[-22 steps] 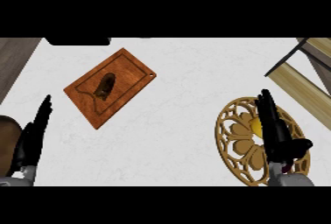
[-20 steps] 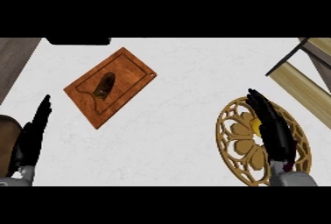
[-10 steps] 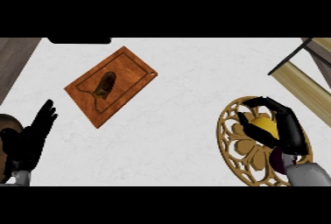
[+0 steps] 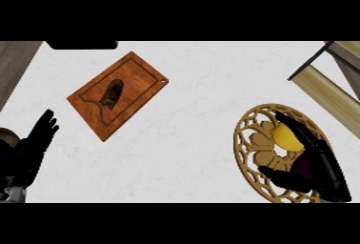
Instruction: Pick the lemon from the placemat and place it in the tiered shelf
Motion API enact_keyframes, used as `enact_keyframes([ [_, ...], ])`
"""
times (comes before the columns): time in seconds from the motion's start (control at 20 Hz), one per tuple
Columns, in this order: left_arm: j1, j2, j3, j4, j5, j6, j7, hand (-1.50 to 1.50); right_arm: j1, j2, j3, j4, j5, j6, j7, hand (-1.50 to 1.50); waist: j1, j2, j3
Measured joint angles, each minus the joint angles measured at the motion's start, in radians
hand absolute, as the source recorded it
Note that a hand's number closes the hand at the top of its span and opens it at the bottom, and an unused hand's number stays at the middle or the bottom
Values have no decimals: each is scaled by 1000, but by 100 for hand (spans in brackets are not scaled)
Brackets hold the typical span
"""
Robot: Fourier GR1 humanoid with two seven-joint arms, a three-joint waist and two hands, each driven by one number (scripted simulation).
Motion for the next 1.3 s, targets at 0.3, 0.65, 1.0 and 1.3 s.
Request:
enact_keyframes([
  [0.3,-2,-2,8,5,-1,-9,2,0,5,-144,22,-150,203,108,301,-150,1,-1,-2],
  [0.65,-5,2,15,3,-5,-24,0,0,-53,-297,111,-210,318,421,537,-150,19,4,-2],
  [1.0,-32,-9,48,59,-8,-67,-20,0,-185,-287,155,-157,390,637,632,-150,19,5,1],
  [1.3,-11,-43,61,17,-47,-69,3,0,-237,-227,129,-42,472,680,574,-150,17,4,2],
])
